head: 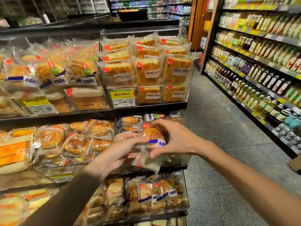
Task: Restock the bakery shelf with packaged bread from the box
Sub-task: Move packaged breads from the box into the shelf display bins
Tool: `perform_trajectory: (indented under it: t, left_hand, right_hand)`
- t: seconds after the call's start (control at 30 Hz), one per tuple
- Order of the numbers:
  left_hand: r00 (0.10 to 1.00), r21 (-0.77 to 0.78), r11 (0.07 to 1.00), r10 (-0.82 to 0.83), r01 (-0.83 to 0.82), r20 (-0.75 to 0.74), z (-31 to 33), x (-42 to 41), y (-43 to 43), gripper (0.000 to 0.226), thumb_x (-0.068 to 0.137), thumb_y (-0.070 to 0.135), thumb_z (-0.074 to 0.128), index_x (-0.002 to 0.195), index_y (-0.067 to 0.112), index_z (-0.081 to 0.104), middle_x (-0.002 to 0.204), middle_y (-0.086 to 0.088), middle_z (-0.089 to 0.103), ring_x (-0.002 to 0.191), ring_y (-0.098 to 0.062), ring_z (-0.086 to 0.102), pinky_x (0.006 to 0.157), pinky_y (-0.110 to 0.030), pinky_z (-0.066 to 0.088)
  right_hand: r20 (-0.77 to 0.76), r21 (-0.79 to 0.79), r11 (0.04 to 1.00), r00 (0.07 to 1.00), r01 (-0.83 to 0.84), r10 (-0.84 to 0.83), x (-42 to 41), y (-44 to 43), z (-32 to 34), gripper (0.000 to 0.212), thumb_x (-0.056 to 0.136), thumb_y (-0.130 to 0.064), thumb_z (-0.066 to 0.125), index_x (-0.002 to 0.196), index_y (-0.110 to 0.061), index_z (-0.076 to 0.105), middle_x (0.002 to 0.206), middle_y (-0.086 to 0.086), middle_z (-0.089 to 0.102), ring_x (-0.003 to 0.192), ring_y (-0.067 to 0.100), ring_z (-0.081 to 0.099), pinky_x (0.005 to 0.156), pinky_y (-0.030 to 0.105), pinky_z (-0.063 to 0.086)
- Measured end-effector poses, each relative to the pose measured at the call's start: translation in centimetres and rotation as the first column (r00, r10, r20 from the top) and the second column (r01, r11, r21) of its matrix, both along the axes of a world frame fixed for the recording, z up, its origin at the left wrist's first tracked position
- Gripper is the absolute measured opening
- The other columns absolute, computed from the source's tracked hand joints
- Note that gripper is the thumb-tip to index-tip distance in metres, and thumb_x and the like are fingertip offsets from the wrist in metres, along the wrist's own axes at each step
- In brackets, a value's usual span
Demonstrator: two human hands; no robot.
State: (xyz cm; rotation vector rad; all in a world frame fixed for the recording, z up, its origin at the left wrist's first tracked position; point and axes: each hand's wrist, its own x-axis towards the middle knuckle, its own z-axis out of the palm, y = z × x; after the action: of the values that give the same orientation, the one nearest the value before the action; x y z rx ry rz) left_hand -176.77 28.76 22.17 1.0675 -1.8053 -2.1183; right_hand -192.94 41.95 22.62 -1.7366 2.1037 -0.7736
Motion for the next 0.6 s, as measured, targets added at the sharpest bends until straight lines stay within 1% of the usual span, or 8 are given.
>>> perform_trajectory:
  t: [0.07,0.1,0.13,0.23,0.3,0.4,0.5,0.6]
  left_hand:
    - [1.0,-0.052,0.999,-0.005,0.005,-0.001,0.6,-0.8,0.5,0.039,0.063,0.031,0.085,0.094,0.009,0.078,0.098,-0.014,0.076,0.084,-0.021,0.071,0.077,-0.033,0.055]
    - [1.0,-0.073,0.997,0.016,-0.017,-0.013,0.8,-1.2,0.8,0.042,0.061,0.037,0.084,0.092,0.01,0.078,0.095,-0.012,0.077,0.083,-0.02,0.071,0.079,-0.034,0.054]
    - [0.998,-0.08,0.995,0.058,-0.061,-0.034,1.2,-1.5,1.1,0.045,0.061,0.043,0.082,0.092,0.01,0.078,0.091,-0.01,0.077,0.08,-0.018,0.072,0.079,-0.036,0.056]
    - [0.962,-0.059,0.968,0.234,-0.244,-0.14,2.3,-1.9,1.2,0.04,0.071,0.046,0.078,0.084,0.008,0.075,0.077,-0.004,0.075,0.06,-0.009,0.068,0.054,-0.022,0.053]
    - [0.933,-0.142,0.929,0.315,-0.341,-0.176,2.7,-1.6,0.8,0.027,0.076,0.035,0.081,0.081,0.009,0.076,0.075,-0.002,0.075,0.06,-0.006,0.067,0.051,-0.017,0.05]
    - [0.916,-0.289,0.871,0.356,-0.396,-0.183,2.8,-0.9,0.0,0.013,0.077,0.02,0.084,0.084,0.012,0.076,0.074,0.002,0.075,0.064,-0.003,0.069,0.052,-0.011,0.049]
    - [0.919,-0.324,0.86,0.366,-0.394,-0.146,2.4,-0.3,-0.5,0.017,0.075,0.01,0.084,0.09,0.01,0.075,0.083,-0.005,0.076,0.07,-0.009,0.069,0.059,-0.016,0.052]
    - [0.918,-0.35,0.848,0.373,-0.397,-0.138,1.9,0.1,-0.4,0.02,0.076,0.007,0.083,0.094,0.007,0.074,0.084,-0.007,0.075,0.066,-0.006,0.067,0.059,-0.014,0.052]
  right_hand:
    - [-0.184,-0.057,0.998,0.983,-0.013,0.002,-0.2,0.3,0.1,0.086,0.066,-0.063,0.08,0.135,-0.024,0.047,0.134,-0.005,0.056,0.12,0.014,0.053,0.1,0.035,0.046]
    - [-0.176,-0.101,0.995,0.984,0.005,-0.023,-0.6,0.6,0.2,0.081,0.069,-0.057,0.082,0.133,-0.023,0.047,0.131,-0.004,0.058,0.118,0.015,0.055,0.099,0.037,0.047]
    - [-0.116,-0.143,0.989,0.992,0.035,-0.052,-1.2,0.8,0.5,0.076,0.071,-0.053,0.082,0.13,-0.023,0.047,0.127,-0.004,0.06,0.114,0.014,0.057,0.096,0.037,0.048]
    - [0.123,-0.24,0.953,0.979,0.187,-0.161,-3.5,1.8,1.1,0.068,0.07,-0.047,0.084,0.121,-0.027,0.045,0.119,-0.005,0.061,0.106,0.011,0.061,0.091,0.03,0.051]
    - [0.128,-0.216,0.947,0.969,0.237,-0.213,-5.1,2.3,0.7,0.067,0.071,-0.047,0.084,0.119,-0.027,0.043,0.119,-0.003,0.061,0.106,0.013,0.061,0.091,0.029,0.05]
    - [-0.046,-0.08,0.97,0.971,0.23,-0.234,-6.3,2.3,-1.4,0.063,0.075,-0.045,0.082,0.119,-0.023,0.042,0.118,0.0,0.061,0.104,0.019,0.06,0.09,0.037,0.05]
    - [-0.206,0.03,0.979,0.96,0.201,-0.191,-7.0,1.5,-3.9,0.06,0.082,-0.047,0.075,0.125,-0.02,0.044,0.127,0.005,0.06,0.11,0.023,0.059,0.093,0.04,0.048]
    - [-0.419,0.122,0.974,0.9,0.191,-0.124,-7.8,1.2,-6.1,0.061,0.09,-0.049,0.064,0.14,-0.022,0.043,0.147,0.005,0.046,0.134,0.026,0.043,0.11,0.04,0.034]
